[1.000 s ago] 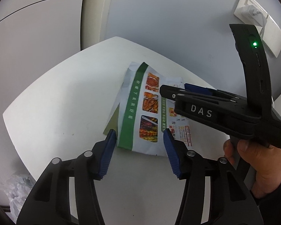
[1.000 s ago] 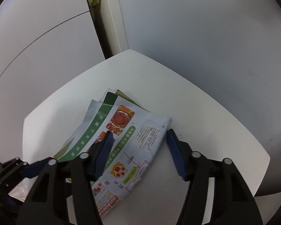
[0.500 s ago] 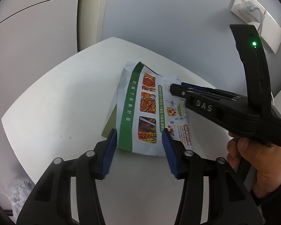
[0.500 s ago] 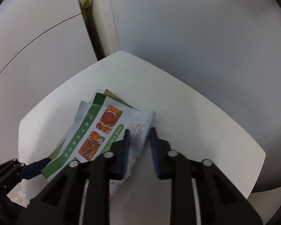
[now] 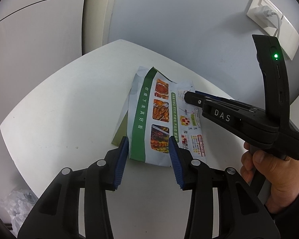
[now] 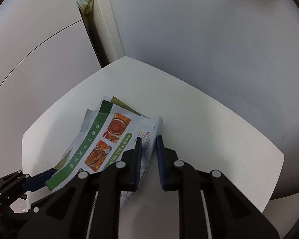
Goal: Collect trash
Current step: 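Close the right gripper on the flyer edge while the left gripper also closes on it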
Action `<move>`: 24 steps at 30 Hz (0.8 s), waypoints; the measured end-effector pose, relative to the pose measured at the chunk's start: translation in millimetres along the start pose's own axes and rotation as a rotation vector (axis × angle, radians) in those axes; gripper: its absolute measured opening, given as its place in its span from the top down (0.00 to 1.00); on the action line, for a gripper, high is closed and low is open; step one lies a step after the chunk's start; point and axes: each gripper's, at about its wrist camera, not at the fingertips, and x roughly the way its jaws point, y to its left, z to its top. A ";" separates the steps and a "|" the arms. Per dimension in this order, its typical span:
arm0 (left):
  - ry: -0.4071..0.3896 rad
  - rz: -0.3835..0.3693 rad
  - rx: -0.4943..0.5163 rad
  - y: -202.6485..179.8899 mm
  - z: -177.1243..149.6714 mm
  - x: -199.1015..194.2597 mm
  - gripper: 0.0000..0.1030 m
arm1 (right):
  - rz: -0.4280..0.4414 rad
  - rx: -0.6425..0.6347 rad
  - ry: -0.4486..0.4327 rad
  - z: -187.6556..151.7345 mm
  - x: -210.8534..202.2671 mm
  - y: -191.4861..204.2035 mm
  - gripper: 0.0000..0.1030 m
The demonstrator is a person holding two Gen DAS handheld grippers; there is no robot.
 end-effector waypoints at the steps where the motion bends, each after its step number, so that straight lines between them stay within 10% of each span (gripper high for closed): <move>1: 0.000 -0.002 -0.002 0.2 -0.2 -0.2 0.62 | 0.001 0.000 -0.001 -0.4 -0.9 -0.4 0.86; 24: -0.010 -0.002 -0.027 -2.5 -2.5 -3.5 0.63 | 0.020 -0.036 -0.055 0.7 -27.6 12.6 0.95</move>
